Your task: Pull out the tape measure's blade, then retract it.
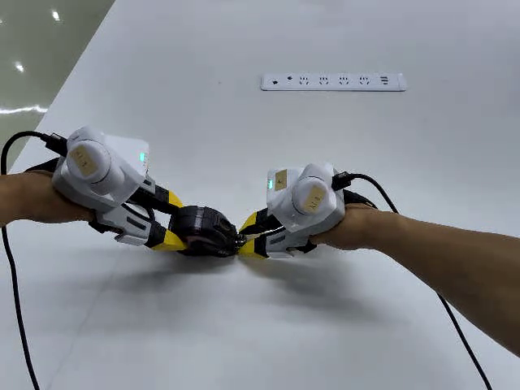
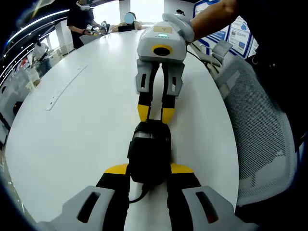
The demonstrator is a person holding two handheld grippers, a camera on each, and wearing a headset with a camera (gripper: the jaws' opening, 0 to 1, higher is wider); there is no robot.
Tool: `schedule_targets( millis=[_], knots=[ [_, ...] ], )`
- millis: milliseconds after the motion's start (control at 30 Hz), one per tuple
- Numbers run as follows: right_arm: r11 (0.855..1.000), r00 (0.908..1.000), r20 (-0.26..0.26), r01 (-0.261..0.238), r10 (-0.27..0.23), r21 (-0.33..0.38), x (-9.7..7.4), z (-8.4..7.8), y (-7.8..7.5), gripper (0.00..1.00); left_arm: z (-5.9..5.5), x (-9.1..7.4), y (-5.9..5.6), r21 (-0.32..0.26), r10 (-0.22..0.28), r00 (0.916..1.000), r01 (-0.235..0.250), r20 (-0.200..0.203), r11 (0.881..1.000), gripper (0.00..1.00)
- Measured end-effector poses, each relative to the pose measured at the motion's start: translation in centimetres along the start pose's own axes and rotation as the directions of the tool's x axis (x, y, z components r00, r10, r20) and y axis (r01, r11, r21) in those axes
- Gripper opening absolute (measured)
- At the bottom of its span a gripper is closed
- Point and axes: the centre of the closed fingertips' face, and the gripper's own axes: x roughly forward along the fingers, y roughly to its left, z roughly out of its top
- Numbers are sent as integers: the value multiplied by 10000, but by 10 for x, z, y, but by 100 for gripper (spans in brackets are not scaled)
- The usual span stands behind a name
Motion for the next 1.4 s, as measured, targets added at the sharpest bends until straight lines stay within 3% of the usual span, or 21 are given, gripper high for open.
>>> schedule_targets(
  millis=[600,1400],
  knots=[
    [9988,9999,-138,-16,9,-485,-2,-1,0,9,0,-1,-1,-140,-40,10000,40,-15,9999,23],
    [9985,9993,-371,-56,36,-549,-13,-12,0,9,0,0,0,-229,-92,9999,91,-41,9997,23]
  ],
)
